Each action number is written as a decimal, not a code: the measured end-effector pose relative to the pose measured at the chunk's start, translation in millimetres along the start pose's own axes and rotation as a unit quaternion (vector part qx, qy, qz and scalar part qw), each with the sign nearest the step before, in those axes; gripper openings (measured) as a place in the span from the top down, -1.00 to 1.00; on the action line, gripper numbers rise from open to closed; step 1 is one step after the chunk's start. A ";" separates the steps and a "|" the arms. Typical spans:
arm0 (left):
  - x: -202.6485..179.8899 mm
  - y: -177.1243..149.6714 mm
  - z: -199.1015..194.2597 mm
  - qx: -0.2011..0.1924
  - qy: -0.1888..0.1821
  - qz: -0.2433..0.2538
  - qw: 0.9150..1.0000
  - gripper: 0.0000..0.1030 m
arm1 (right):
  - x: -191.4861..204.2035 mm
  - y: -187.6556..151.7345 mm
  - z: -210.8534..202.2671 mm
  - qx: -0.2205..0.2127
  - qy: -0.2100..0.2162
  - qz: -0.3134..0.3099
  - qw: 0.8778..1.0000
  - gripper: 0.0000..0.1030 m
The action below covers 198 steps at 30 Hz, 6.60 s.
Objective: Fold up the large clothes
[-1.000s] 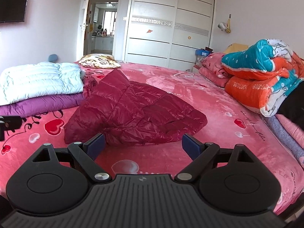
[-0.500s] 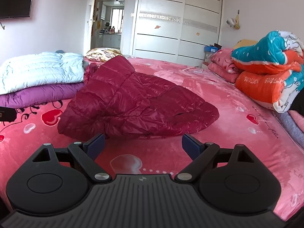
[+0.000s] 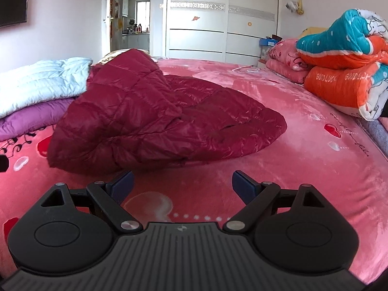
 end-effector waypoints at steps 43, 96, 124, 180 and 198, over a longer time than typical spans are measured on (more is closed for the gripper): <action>-193.9 32.2 58.0 -0.029 -0.252 0.036 0.966 0.62 | -91.5 10.5 43.3 0.017 -0.011 0.245 0.969 -1.00; -80.0 -52.5 75.2 0.062 -0.168 -0.135 0.975 -0.68 | 168.8 67.8 111.3 -0.017 0.116 -0.066 0.991 -1.00; -138.6 -29.5 135.0 0.085 -0.163 -0.173 0.968 0.22 | -30.8 52.9 166.7 0.038 -0.098 0.172 0.979 0.49; -109.9 -87.3 73.5 0.062 -0.264 -0.199 0.942 -0.11 | 280.3 116.0 77.2 -0.001 0.248 -0.232 0.940 -1.00; -92.8 -83.7 80.3 0.070 -0.262 -0.227 0.936 -0.02 | 403.6 69.3 206.1 0.107 0.335 -0.504 0.788 -1.00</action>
Point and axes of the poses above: each gripper's, at about its wrist camera, not at the fingertips, and z roughly the way its jaws point, x to its left, y to its top, the point moved 10 cm from there along z, roughly the way its jaws point, and after that the axes turned 2 degrees about -x, right-handed, at the moved point
